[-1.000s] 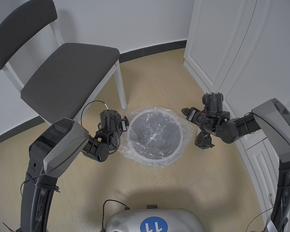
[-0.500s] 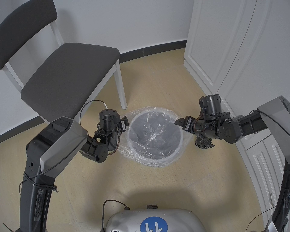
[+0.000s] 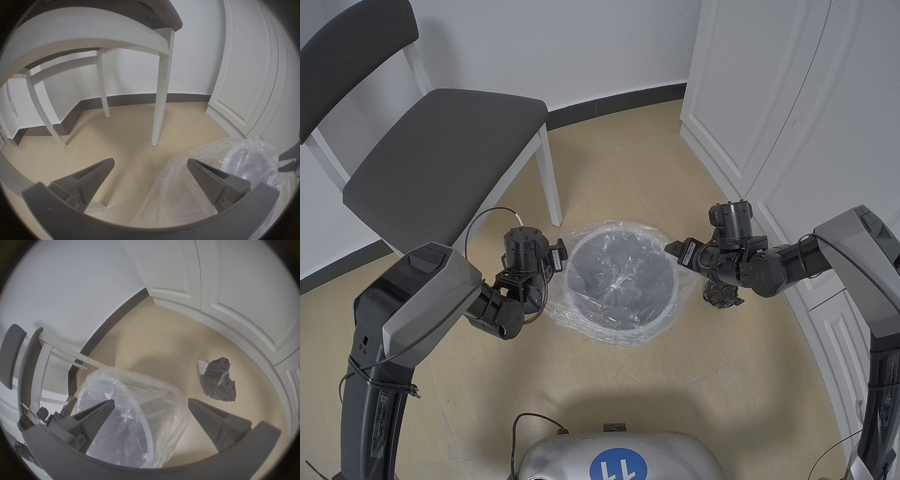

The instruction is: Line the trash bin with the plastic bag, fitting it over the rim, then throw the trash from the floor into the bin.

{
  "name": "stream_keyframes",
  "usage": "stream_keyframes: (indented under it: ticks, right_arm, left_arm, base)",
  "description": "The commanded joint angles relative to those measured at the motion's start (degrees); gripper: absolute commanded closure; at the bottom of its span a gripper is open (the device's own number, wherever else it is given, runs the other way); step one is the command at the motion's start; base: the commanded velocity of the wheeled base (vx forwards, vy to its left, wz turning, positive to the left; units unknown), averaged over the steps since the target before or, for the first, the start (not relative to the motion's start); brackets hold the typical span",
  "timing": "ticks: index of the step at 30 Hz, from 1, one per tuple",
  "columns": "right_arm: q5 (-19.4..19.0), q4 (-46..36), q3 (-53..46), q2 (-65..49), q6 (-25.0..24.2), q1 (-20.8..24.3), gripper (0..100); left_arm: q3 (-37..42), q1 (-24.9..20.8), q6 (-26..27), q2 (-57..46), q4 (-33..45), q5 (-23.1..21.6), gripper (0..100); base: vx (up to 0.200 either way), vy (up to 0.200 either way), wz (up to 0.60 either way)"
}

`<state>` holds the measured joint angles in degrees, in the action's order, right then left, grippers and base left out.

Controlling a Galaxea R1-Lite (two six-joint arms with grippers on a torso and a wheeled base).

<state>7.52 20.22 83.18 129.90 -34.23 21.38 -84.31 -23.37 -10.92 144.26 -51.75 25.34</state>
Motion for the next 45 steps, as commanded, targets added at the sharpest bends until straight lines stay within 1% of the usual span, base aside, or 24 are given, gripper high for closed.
stream_keyframes:
  ticks: [1, 4, 10, 16, 26, 45]
  right_arm:
    - [0.92, 2.1, 0.32, 2.55, -0.05, -0.29, 0]
    - [1.71, 3.24, 0.32, 2.81, -0.05, -0.29, 0]
    - [1.97, 3.24, 0.67, 3.52, 0.13, -0.38, 0]
    - [3.11, 3.24, 1.9, 4.13, 0.39, -1.17, 0]
    - [3.11, 3.24, 2.6, 4.13, 0.57, -2.31, 0]
    - [3.11, 2.98, 4.71, 8.17, 0.66, -3.36, 0]
  left_arm:
    - [0.55, -0.1, 0.2, -0.21, -0.19, -0.03, 0]
    - [0.55, -0.1, 0.2, -0.39, -0.19, -0.03, 0]
    - [0.64, -0.19, 0.11, -0.65, -0.28, -0.03, 0]
    - [0.99, -0.36, 0.38, -0.74, -1.42, 0.14, 0]
    - [1.17, -0.36, 0.64, -0.65, -1.42, 0.06, 0]
    - [1.25, -0.27, 1.34, 1.63, -0.28, -0.21, 0]
  base:
    - [0.0, 0.0, 0.0]
    - [0.0, 0.0, 0.0]
    - [0.0, 0.0, 0.0]
    - [0.0, 0.0, 0.0]
    - [0.0, 0.0, 0.0]
    - [0.0, 0.0, 0.0]
